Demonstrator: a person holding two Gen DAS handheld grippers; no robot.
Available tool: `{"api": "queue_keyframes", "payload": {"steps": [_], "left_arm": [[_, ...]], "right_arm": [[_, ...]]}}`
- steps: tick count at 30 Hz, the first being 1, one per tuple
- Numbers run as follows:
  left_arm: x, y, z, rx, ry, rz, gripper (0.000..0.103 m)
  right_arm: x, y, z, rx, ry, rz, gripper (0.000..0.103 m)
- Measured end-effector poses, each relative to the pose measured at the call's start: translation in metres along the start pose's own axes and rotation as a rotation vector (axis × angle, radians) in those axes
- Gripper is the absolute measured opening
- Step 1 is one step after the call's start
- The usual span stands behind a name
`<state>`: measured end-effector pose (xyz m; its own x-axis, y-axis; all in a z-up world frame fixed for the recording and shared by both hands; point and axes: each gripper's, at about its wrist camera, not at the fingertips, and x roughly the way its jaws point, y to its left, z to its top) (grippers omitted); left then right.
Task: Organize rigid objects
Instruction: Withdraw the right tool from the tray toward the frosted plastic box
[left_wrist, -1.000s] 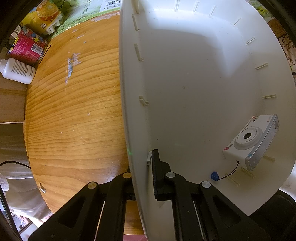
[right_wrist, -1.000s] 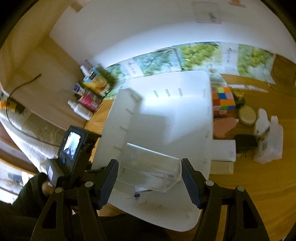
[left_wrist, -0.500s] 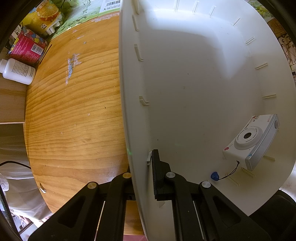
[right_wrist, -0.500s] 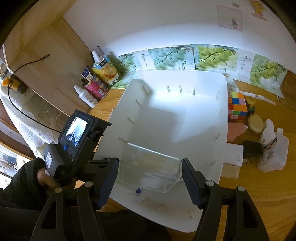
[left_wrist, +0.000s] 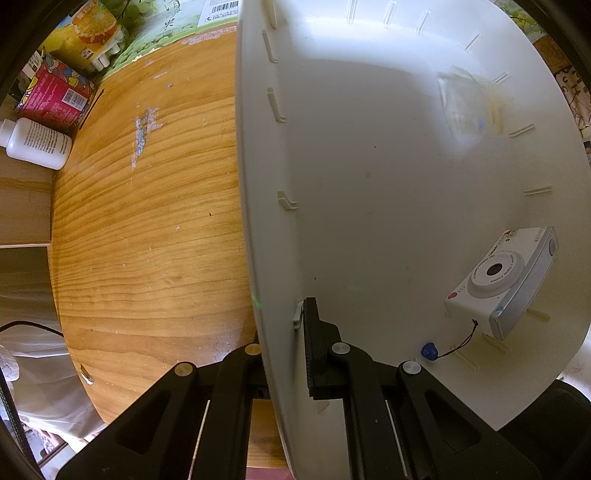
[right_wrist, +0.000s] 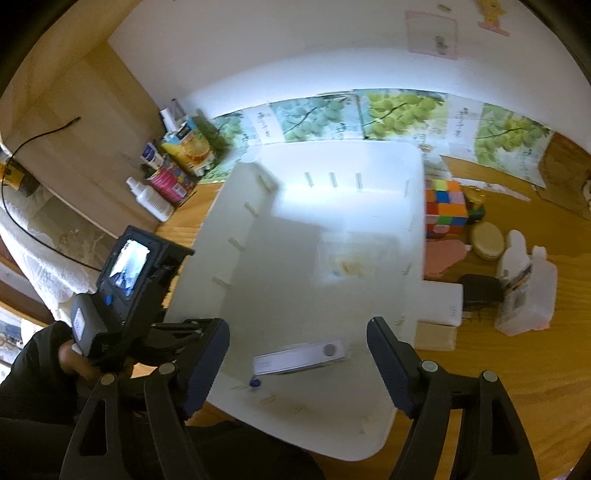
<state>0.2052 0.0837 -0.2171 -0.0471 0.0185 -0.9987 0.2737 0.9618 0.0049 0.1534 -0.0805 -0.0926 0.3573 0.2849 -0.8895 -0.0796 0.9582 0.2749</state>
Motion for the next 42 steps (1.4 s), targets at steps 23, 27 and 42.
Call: {"api": "queue_keyframes", "payload": {"steps": [23,27,42], "left_arm": [[0.0,0.005,-0.009,-0.135,-0.026,0.02,0.009],[0.0,0.009,-0.012,-0.165,-0.036,0.018,0.009],[0.001,0.012,-0.014,-0.251,-0.041,0.022,0.011]], "right_arm": [[-0.033,-0.115,-0.006,0.082,-0.046,-0.196,0.077],[-0.034,-0.136,-0.002,0.088,-0.052,-0.229,0.082],[-0.003,-0.18,0.01,0.142,0.034,-0.254,0.082]]}}
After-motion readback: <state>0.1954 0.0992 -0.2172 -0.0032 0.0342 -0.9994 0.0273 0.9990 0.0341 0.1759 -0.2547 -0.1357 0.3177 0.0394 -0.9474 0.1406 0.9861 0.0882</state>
